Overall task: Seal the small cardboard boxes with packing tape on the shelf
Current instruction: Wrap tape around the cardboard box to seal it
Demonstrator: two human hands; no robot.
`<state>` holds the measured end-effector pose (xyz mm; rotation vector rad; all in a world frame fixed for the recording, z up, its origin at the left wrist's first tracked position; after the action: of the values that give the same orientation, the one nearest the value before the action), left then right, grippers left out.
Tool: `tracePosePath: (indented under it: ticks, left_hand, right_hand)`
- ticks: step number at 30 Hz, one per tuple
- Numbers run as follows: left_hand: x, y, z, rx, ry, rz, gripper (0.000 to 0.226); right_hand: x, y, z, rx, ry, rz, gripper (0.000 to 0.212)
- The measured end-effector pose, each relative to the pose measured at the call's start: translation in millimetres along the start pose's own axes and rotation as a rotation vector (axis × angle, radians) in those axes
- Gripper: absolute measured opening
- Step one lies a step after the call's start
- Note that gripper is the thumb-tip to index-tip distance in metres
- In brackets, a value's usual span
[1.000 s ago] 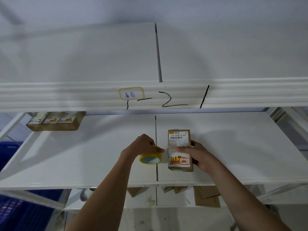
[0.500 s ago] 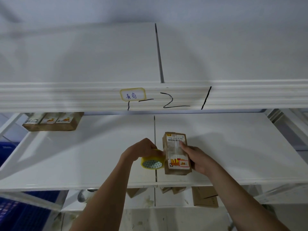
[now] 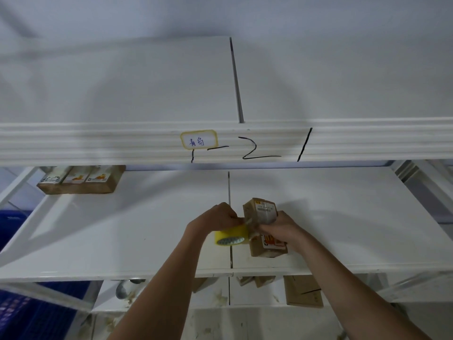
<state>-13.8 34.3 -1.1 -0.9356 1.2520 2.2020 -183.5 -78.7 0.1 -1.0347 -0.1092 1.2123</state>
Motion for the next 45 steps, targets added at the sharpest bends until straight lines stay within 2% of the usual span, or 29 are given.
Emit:
tracePosePath:
  ticks: [3,9,14,21,24,29,32,34,36,39,42,45]
  left_hand:
    - [-6,-7,4,0.051,-0.112,0.025,0.037]
    - [-4,-23,4,-0.018,-0.096,0.088,0.04]
    - [-10,-34,7,-0.117,0.122,-0.129,0.06]
    - [-5,-41,9,-0.163,-0.028,-0.094,0.063]
    - [-7,-42,9,-0.135,-0.042,-0.035,0.054]
    - [-8,-37,11,-0.037,0.01,0.207,0.049]
    - [-4,-32,13,-0.008,-0.006,0.324,0.044]
    - [-2,-30,14,-0.014,-0.041,0.36,0.04]
    - [-2,-24,15,0.001,-0.065,0.368,0.041]
    - [-3,-20,15,0.011,-0.038,0.381,0.053]
    - [-7,-20,15,0.008,-0.003,0.312,0.054]
    - [-9,-16,14,-0.03,0.049,0.131,0.047]
  right_hand:
    - [-7,7,0,0.018,0.015,-0.053,0.03]
    - [-4,11,-3,0.027,-0.016,-0.092,0.042]
    - [-11,5,-4,0.005,-0.019,-0.147,0.048]
    - [-11,1,3,-0.014,-0.138,-0.272,0.05]
    - [-12,6,3,-0.005,-0.184,-0.356,0.055]
    - [-13,8,2,-0.01,-0.292,-0.492,0.078]
    - [-11,7,2,-0.033,-0.329,-0.571,0.082]
    - [-6,6,5,-0.052,-0.385,-0.599,0.08]
    - [0,5,9,-0.064,-0.431,-0.639,0.068]
    - [6,7,12,-0.06,-0.455,-0.722,0.053]
    - [5,10,12,-0.069,-0.481,-0.699,0.044]
    - [4,8,12,-0.043,-0.424,-0.632,0.049]
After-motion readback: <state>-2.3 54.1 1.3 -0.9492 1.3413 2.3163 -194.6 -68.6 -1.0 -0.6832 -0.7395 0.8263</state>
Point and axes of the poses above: each hand's wrist, its own z-axis away from the middle knuckle, its own x-axis out of the palm, y = z × x, the point moved 2 cm from there along -z, towards the middle knuckle, and after that the axes turned 5 degrees about x, right-handed, at the moved point
